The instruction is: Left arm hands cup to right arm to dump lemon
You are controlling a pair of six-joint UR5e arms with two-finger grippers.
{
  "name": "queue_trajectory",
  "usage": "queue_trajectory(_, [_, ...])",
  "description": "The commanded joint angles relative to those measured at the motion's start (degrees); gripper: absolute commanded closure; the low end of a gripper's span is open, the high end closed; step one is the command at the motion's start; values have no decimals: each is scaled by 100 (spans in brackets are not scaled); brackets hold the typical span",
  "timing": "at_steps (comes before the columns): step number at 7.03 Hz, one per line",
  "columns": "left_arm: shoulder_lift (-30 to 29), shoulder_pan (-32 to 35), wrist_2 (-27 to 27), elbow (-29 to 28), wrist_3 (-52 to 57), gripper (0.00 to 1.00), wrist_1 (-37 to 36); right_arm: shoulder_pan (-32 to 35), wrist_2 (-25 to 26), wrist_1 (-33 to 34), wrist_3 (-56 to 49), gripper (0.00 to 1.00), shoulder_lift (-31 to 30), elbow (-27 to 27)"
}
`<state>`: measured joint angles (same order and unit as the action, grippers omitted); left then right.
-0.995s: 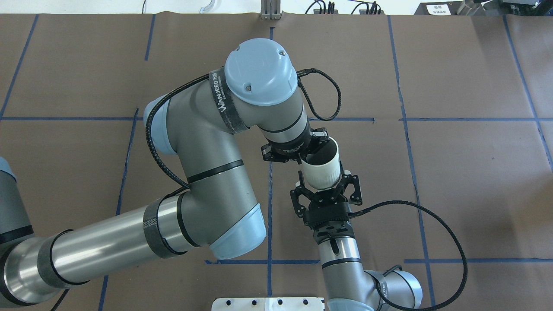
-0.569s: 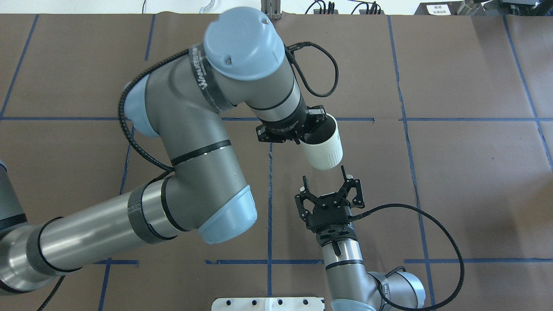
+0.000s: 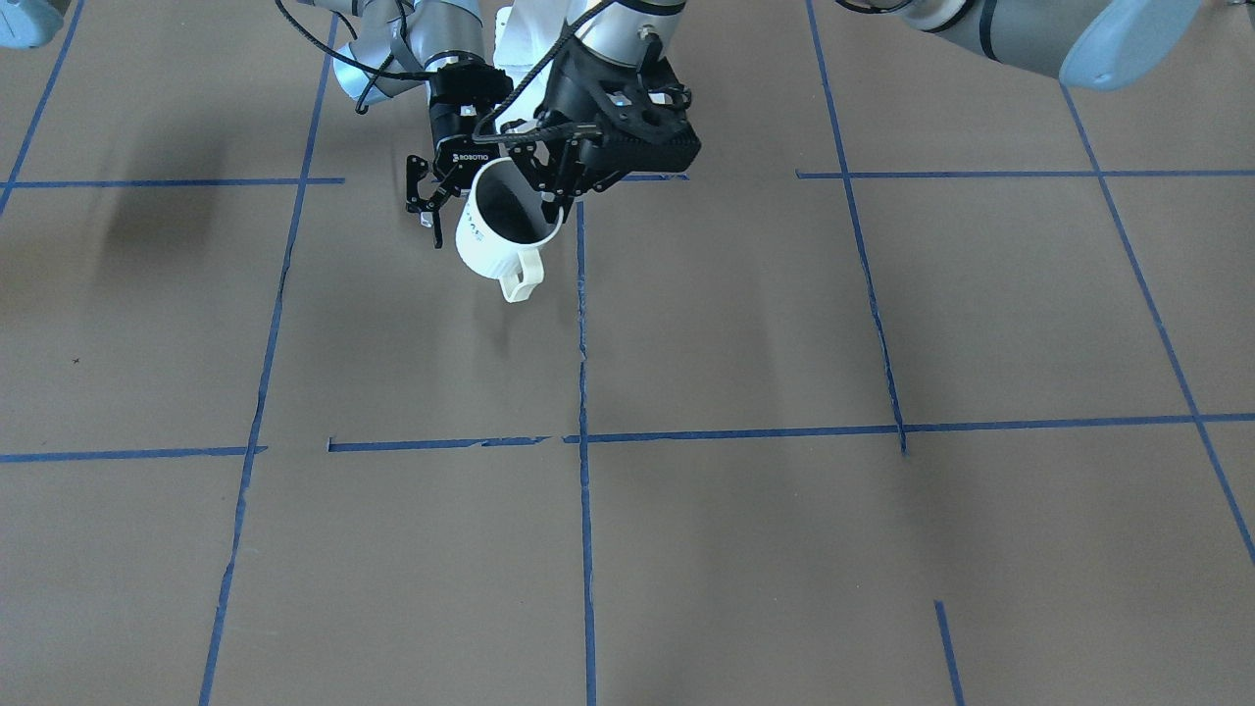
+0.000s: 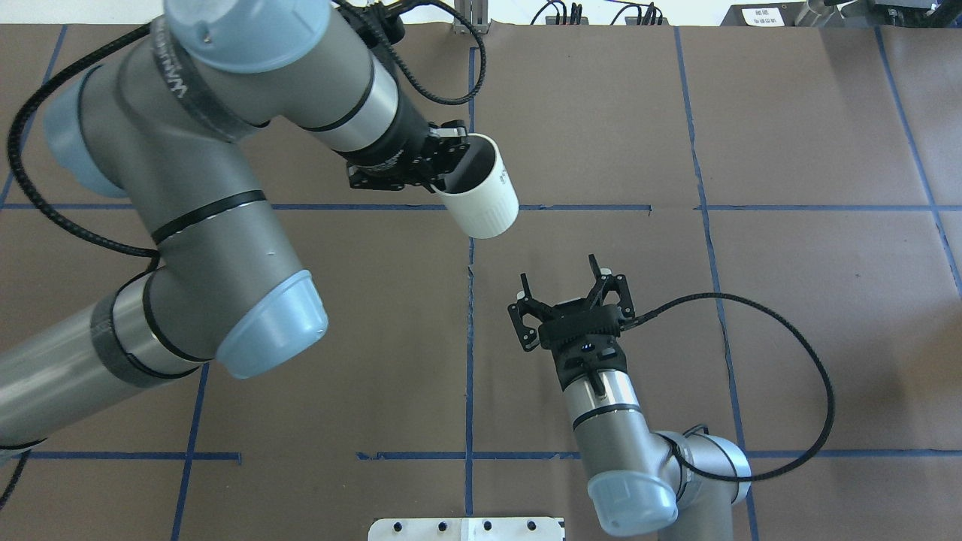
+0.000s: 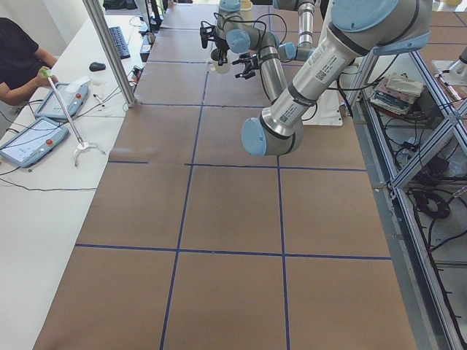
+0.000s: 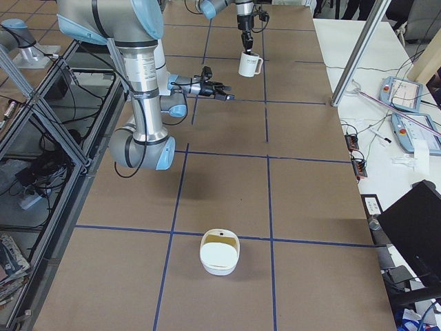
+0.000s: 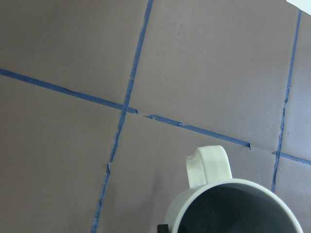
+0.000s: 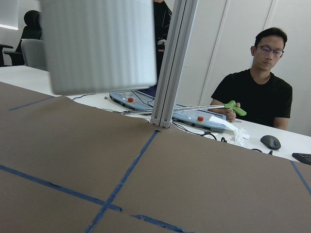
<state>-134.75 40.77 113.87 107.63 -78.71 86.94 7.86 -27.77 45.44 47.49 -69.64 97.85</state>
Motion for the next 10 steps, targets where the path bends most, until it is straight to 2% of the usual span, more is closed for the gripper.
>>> queue_trajectory(1, [1130,595,73,406,1815,100,94,879,-1531,0,6,0,-625,625])
queue_trajectory(2, [1613,1077,482,416,2677,100,103,1475,-2626,17,6,0,-1134,1082])
queue_trajectory(3, [2384,1578,922,416,3556,100,365,2169,-3803,69,6,0,-1496,1374])
queue_trajectory(4, [3253,1870,1152,321,4043,100,1298,2967,-5033,227,-12,0,-1700,1542])
queue_trajectory(5, [3836,1995,1163,111,4240,100,2143,4063,-6690,820,-38,0,-1719,1657])
queue_trajectory(6, [4677,2022,1155,65,4329,100,2943,5101,-8186,1356,-117,0,-1685,1667])
queue_trajectory(7, [5016,2066,1128,-48,4234,100,3699,5877,-9123,1753,-718,0,-1684,1667])
queue_trajectory(8, [5254,2058,972,-224,3911,100,4038,6493,-9776,2297,-1298,0,-1710,1710])
queue_trajectory(9, [5239,2023,561,-495,3159,100,4485,6769,-10061,2790,-1783,0,-1815,1815])
queue_trajectory(10, [5231,2023,487,-715,3100,100,4768,6798,-10064,3064,-2292,0,-2277,1973])
